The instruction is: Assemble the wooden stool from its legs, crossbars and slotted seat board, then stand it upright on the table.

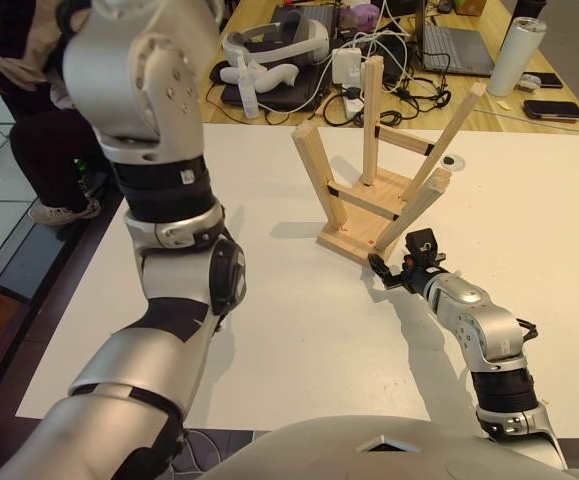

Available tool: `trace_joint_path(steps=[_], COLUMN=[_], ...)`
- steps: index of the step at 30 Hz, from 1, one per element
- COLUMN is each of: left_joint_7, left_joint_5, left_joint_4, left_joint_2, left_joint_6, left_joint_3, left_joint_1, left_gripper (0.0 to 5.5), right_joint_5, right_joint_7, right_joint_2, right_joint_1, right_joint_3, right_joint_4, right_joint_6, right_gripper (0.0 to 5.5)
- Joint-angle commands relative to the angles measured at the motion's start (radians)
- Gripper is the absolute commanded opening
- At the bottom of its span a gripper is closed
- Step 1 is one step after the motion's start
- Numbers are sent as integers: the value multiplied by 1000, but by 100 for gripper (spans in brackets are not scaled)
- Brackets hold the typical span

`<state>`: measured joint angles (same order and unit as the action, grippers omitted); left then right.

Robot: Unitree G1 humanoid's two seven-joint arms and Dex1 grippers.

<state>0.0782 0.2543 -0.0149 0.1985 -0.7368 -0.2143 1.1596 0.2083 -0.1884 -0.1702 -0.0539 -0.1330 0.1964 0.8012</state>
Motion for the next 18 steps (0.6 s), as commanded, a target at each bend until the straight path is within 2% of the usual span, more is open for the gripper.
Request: trace_joint_path(steps=[1, 4, 6, 8, 12, 15, 18], left_joint_7=[1, 101, 160, 154, 99, 82, 83], left_joint_5=[-97, -168, -171, -165, -123, -53, -7], left_joint_4=[-86, -129, -76, -48, -15, 54, 114], left_joint_2=[3, 36, 51, 41, -12, -70, -105], left_joint_6=[-23, -167, -204, -206, -194, -235, -286], left_joint_3=[147, 418, 506, 474, 307, 199, 166], left_joint_1=[-166, -380, -452, -436, -339, -283, -283], left_gripper=[299, 299, 299, 299, 299, 299, 304], right_joint_5=[-25, -24, -23, -23, -26, 8, 127], right_joint_7=[10, 10, 7, 8, 7, -35, -136], right_joint_2=[-12, -11, -13, -13, -14, 1, 24], right_joint_1=[47, 47, 46, 48, 49, 53, 42], right_joint_3=[-17, -17, -17, -14, -15, 3, 38], right_joint_4=[-63, -63, -64, -63, -61, 7, 125], right_joint_6=[67, 66, 67, 65, 54, -66, -125], right_gripper=[482, 482, 482, 482, 482, 482, 457])
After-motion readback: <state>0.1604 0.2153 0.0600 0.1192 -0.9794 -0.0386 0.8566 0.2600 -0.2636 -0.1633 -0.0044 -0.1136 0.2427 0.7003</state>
